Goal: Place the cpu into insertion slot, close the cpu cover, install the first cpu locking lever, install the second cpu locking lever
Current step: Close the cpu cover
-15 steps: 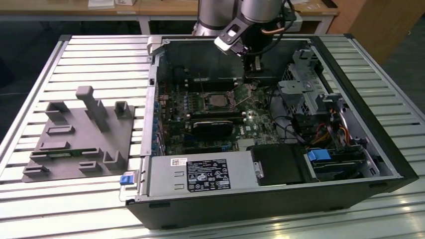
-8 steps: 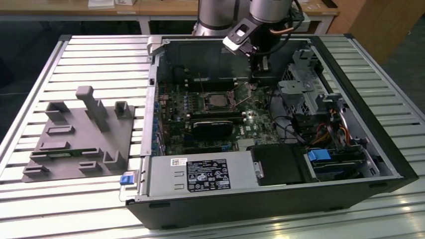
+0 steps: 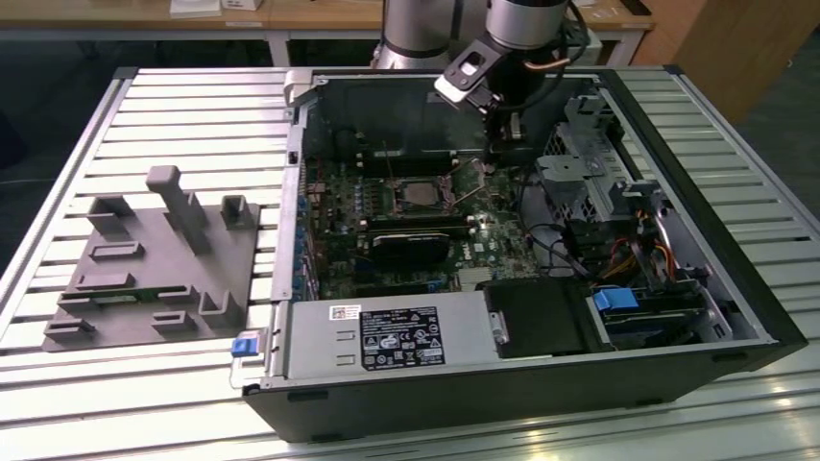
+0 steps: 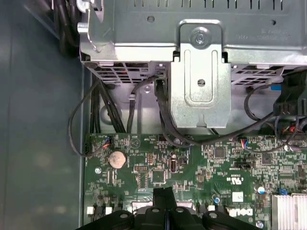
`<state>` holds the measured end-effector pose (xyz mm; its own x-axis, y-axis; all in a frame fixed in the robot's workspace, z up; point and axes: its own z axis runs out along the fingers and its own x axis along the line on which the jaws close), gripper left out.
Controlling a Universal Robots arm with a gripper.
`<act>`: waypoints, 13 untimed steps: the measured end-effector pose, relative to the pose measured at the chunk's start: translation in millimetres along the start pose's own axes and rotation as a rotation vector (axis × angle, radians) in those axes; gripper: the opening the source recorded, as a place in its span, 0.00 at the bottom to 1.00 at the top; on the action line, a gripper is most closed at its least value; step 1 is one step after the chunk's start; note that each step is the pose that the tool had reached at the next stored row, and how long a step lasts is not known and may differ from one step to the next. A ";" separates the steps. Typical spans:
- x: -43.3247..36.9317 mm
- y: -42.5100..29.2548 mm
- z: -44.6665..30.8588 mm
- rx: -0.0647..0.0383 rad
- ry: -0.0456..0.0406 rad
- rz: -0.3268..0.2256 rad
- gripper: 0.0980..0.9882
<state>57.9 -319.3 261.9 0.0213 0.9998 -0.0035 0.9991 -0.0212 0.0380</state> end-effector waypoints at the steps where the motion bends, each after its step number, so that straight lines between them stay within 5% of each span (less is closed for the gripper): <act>1: 0.0 1.0 0.8 0.000 0.0000 0.000 0.00; 13: 0.2 9.2 12.4 0.000 0.0000 0.000 0.00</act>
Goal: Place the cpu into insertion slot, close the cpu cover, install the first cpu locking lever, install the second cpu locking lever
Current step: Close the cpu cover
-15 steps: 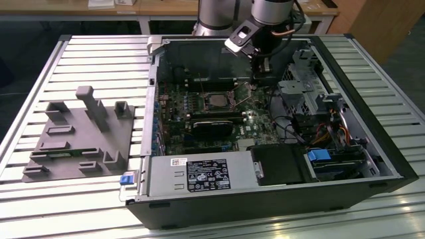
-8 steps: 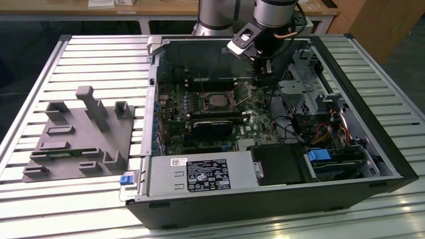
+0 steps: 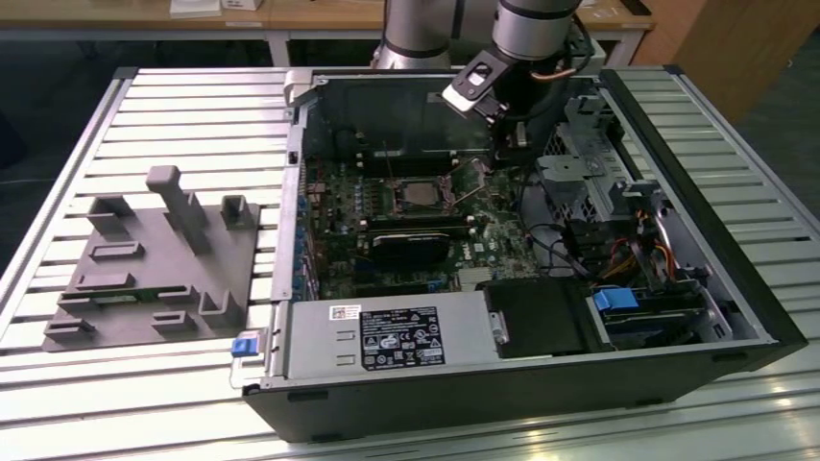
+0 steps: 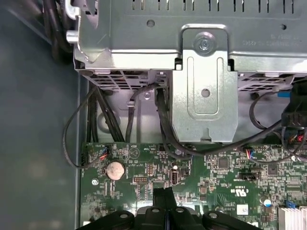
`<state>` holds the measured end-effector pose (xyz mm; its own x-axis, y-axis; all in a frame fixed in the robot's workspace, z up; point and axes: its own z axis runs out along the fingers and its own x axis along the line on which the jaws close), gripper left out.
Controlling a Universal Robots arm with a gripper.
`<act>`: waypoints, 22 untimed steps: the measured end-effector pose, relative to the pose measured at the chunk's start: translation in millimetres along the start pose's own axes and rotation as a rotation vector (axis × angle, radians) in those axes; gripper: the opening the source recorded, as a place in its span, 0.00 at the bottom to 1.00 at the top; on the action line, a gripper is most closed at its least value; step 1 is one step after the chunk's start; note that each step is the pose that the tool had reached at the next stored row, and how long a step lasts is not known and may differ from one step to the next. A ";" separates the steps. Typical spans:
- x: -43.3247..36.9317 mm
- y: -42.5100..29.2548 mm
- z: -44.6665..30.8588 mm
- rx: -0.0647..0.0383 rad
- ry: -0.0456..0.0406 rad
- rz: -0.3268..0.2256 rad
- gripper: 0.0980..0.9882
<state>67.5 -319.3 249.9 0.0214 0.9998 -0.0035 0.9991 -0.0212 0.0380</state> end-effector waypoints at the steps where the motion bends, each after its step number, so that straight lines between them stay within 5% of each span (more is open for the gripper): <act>1: 0.0 0.3 1.1 0.000 -0.0001 0.000 0.00; 11: 0.1 0.9 14.6 0.000 0.0000 0.000 0.00; 17: 0.1 0.9 15.1 0.001 -0.0002 0.000 0.00; 19: 0.1 1.1 15.3 0.016 -0.0003 0.000 0.00; 22: 0.1 1.8 15.9 0.059 -0.0018 0.000 0.00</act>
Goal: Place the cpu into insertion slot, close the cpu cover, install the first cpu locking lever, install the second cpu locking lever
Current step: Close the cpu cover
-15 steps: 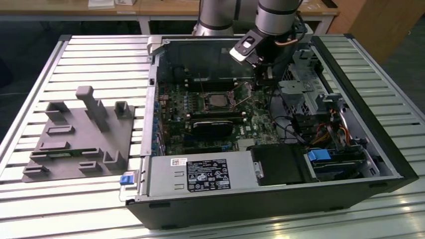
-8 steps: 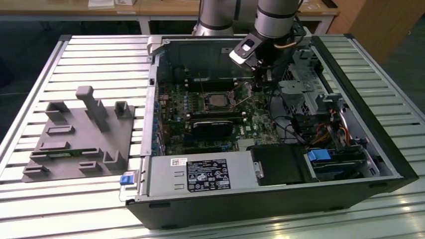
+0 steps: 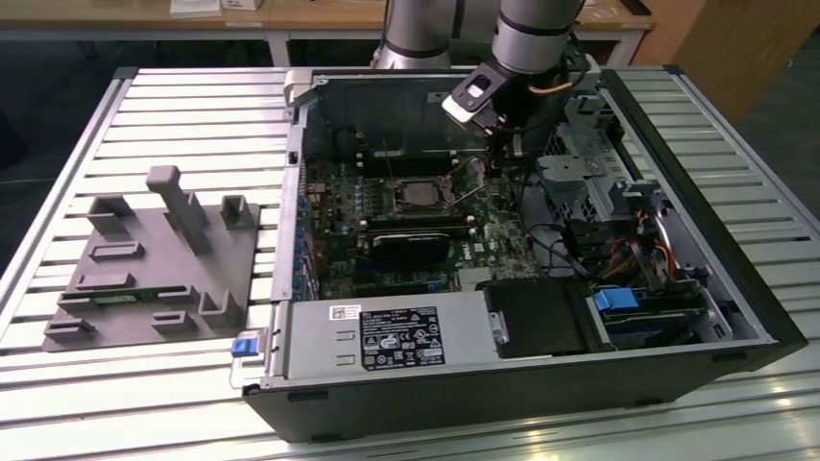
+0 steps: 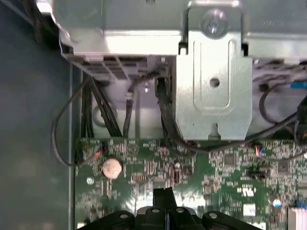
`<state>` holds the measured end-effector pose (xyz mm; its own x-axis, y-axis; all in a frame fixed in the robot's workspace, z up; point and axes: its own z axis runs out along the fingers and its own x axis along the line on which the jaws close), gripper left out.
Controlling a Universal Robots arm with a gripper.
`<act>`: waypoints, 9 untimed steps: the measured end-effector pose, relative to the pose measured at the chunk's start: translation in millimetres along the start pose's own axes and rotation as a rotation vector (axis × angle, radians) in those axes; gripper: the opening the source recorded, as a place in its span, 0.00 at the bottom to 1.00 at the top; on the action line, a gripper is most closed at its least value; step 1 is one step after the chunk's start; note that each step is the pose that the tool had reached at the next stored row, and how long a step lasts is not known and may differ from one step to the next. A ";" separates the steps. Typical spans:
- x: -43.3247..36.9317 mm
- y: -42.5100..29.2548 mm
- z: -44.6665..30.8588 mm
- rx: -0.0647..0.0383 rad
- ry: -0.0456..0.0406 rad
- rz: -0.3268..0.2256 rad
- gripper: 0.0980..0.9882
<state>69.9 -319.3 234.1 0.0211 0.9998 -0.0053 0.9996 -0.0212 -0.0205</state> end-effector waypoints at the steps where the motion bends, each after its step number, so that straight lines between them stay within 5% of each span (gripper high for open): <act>1: 0.0 0.6 0.3 0.028 -0.0011 0.000 0.00; 3: 0.0 0.7 0.6 0.047 -0.0017 0.000 0.00; 9: 0.0 0.7 0.6 0.052 -0.0018 0.000 0.00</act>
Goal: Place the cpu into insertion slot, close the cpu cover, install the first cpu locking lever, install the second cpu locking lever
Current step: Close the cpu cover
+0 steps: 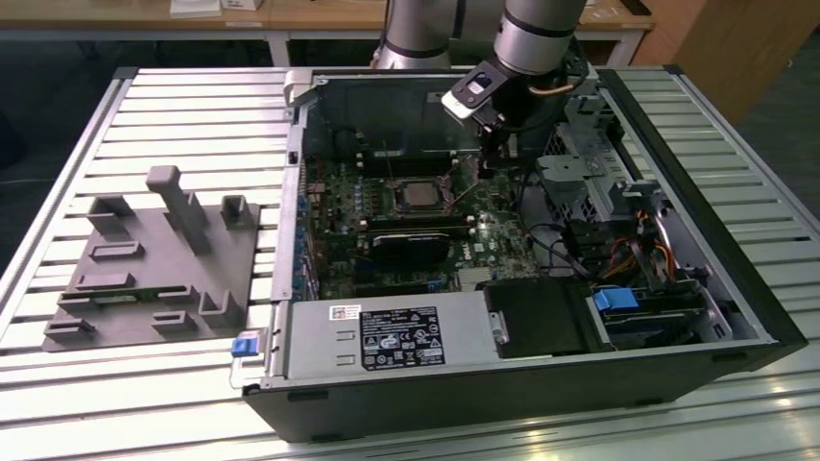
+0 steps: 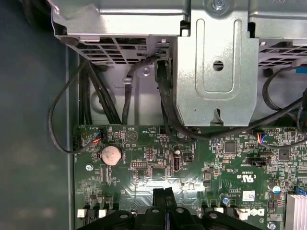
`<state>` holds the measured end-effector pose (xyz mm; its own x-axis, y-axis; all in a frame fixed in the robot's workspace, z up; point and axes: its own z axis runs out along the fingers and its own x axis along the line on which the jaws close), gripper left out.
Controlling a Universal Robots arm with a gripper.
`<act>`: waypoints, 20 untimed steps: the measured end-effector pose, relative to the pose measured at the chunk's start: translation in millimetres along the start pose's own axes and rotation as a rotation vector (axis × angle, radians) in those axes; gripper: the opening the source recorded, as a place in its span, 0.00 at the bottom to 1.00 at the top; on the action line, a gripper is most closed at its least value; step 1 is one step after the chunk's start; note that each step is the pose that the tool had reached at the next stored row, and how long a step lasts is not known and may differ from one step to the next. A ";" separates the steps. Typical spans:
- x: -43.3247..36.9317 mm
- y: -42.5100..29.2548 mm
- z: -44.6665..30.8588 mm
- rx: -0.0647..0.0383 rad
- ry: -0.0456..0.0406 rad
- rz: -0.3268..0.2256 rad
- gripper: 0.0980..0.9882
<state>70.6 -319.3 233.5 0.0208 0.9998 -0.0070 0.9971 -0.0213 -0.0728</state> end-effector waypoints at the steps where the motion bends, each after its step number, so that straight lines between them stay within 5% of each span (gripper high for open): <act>1: 0.0 -0.1 0.0 0.000 0.0000 0.000 0.00; 20: -0.5 -21.5 1.5 -0.012 0.0002 0.000 0.00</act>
<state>49.0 -319.3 233.5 0.0209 0.9998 -0.0069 0.9979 -0.0213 -0.0608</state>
